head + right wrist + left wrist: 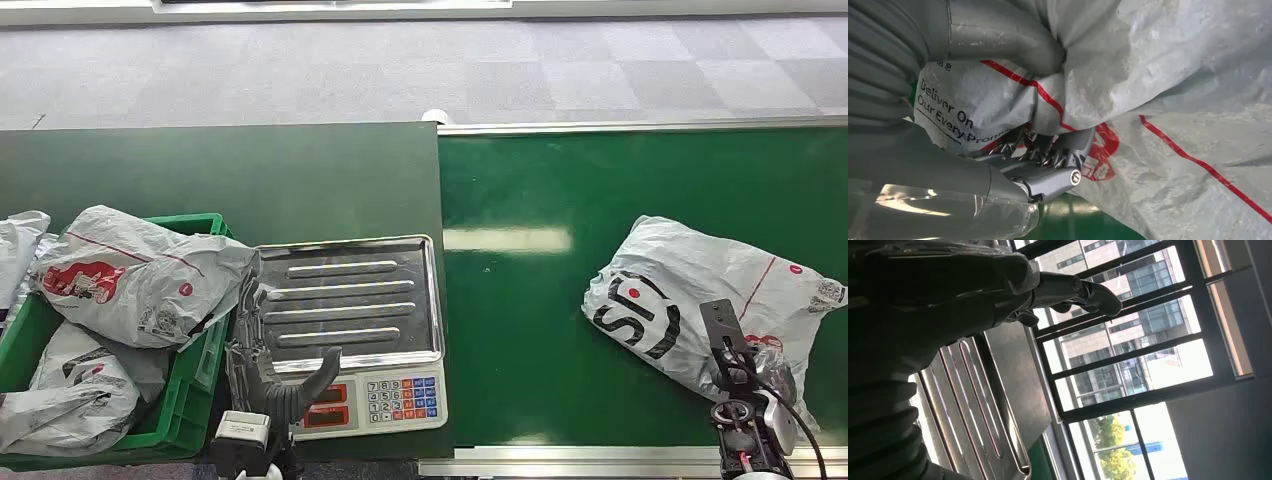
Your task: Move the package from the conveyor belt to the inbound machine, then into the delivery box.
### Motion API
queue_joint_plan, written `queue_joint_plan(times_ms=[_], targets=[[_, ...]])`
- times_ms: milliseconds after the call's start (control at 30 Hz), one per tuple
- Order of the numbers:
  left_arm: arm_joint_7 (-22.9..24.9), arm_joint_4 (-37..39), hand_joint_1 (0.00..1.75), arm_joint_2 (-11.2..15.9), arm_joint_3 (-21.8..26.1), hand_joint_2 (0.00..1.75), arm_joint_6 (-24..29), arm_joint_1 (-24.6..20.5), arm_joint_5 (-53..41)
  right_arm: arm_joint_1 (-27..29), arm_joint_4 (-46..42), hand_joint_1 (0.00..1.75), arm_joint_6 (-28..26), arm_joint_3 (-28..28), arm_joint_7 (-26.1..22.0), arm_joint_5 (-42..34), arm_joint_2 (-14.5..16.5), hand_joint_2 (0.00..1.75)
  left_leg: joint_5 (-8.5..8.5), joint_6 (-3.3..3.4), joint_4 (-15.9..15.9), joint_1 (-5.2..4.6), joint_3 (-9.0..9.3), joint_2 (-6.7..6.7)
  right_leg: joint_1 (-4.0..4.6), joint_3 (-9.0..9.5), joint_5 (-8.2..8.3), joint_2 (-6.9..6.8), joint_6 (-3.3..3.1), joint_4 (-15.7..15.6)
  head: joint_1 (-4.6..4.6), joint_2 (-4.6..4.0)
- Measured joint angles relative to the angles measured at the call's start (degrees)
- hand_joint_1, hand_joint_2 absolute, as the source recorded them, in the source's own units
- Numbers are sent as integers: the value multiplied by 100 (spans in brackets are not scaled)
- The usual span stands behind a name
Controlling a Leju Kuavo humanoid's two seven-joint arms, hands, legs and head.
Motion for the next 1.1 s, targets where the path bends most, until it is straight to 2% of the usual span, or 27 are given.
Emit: queue_joint_plan(times_ms=[133, 267, 400, 467, 567, 733, 833, 967, 1100], targets=[[1, -1, 0, 1, 0, 175, 31, 1, -44, -23, 28, 175, -137, 3, -42, 107, 36, 175, 0, 0, 0, -1, 0, -1, -1, 3, 0, 0, 0, 0, 2, 0], [29, -15, 0, 2, 10, 175, 58, 12, -70, -33, -22, 175, -584, 3, -426, 204, 156, 175, 0, 0, 0, -3, -1, 0, -3, 4, 1, -1, 1, 0, 0, 0], [42, -80, 0, -1, 34, 175, 71, 49, -114, -11, -475, 175, -1112, 5, -1442, 33, 391, 175, 1, 0, 0, -2, -1, 2, -2, 0, 1, 1, 0, 1, -1, 0], [42, -105, 0, -10, 44, 175, 69, 53, -126, 3, -862, 175, -1222, 40, -1665, -24, 523, 175, 1, 0, 0, -1, 1, 3, -1, -2, 1, 1, 0, 1, -1, 0], [42, -131, 0, -19, 69, 175, 64, 58, -138, 27, -1284, 175, -1231, 85, -1708, -98, 652, 175, 1, -1, 0, 0, -1, -1, -1, -1, 0, -5, 0, 1, 0, 0], [35, -153, 0, -25, 109, 175, 96, 51, -209, 335, -2368, 175, -1283, 303, -2468, -563, 927, 175, 1, -1, 0, -1, -4, 1, -1, -2, 0, -3, 0, 2, 1, 0], [28, -186, 0, -25, 144, 175, 142, 41, -237, 546, -3201, 175, -1202, 658, -2382, -594, 1104, 175, 1, -1, 0, -1, -3, 2, -1, -5, 0, -2, 0, 2, -1, 0], [27, -206, 0, -26, 177, 175, 151, 35, -243, 675, -3798, 175, -1166, 931, -2338, -625, 1220, 175, 2, -1, 0, -1, -3, 0, -1, -2, 0, -5, 0, 2, 1, 0], [-22, -234, 0, -26, 211, 175, 206, 20, -297, 715, -4134, 175, -893, 1201, -2615, -697, 1323, 175, 2, -1, 0, -1, -4, 9, -1, 0, 1, 4, 0, 2, 1, 0]])
